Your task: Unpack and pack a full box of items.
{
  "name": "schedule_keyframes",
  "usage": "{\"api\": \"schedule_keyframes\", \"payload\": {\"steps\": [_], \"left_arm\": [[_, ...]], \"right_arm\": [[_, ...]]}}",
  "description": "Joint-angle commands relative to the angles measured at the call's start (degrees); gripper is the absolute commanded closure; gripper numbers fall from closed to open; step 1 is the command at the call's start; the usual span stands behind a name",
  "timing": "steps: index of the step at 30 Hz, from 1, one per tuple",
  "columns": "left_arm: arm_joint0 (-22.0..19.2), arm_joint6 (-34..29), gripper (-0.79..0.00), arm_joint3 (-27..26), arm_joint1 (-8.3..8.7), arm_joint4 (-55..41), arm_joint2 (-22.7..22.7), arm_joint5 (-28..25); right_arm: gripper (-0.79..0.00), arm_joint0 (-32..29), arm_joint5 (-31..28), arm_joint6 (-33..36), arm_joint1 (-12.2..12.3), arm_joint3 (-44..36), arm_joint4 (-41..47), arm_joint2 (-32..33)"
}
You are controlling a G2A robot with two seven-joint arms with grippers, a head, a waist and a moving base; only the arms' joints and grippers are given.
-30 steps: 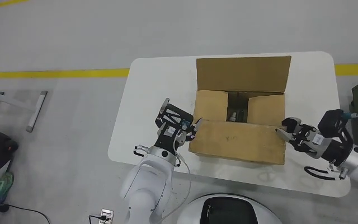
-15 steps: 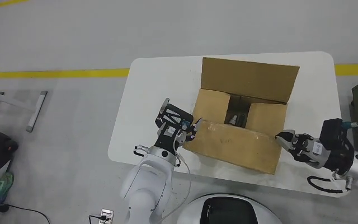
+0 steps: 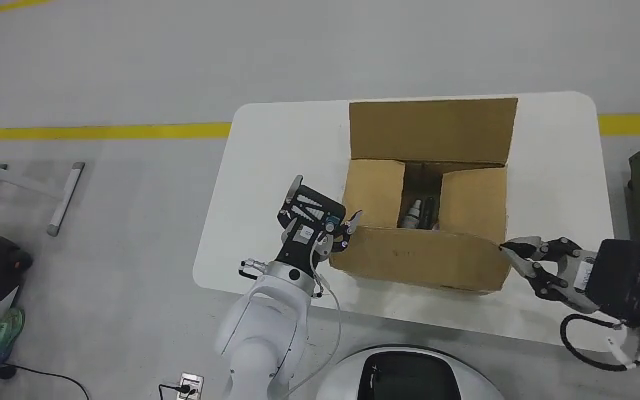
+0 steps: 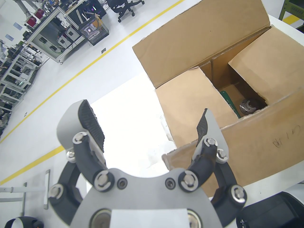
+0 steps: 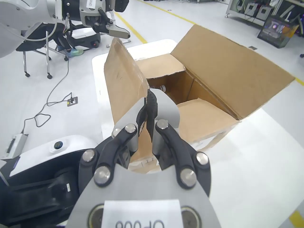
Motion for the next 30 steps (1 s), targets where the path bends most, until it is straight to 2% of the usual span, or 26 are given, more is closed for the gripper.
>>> {"api": "schedule_keyframes", "payload": {"steps": [1,10,17,26,30], "left_arm": [[0.0,0.0,-0.785,0.0,0.0,0.0,0.0,0.0],[0.0,0.0,-0.785,0.0,0.0,0.0,0.0,0.0],[-0.1,2.0,-0.785,1.2,0.22,-0.8,1.2,0.4],[-4.1,1.1,-0.785,1.7,0.12,-1.0,3.8,2.6],[-6.4,-0.2,-0.785,2.2,0.22,2.7,4.9,2.2]], "right_arm": [[0.0,-0.9,-0.4,-3.6,-0.3,-1.1,-4.0,0.2],[0.0,-4.8,-1.0,-18.2,-1.2,-2.2,-19.5,-0.4],[0.0,-7.3,0.1,-25.6,-1.6,-1.3,-25.9,-1.1],[0.0,-8.6,0.8,-31.9,-1.6,-1.4,-30.2,-1.5],[0.0,-9.3,0.6,-34.7,-1.6,-2.1,-32.3,-0.9]]}}
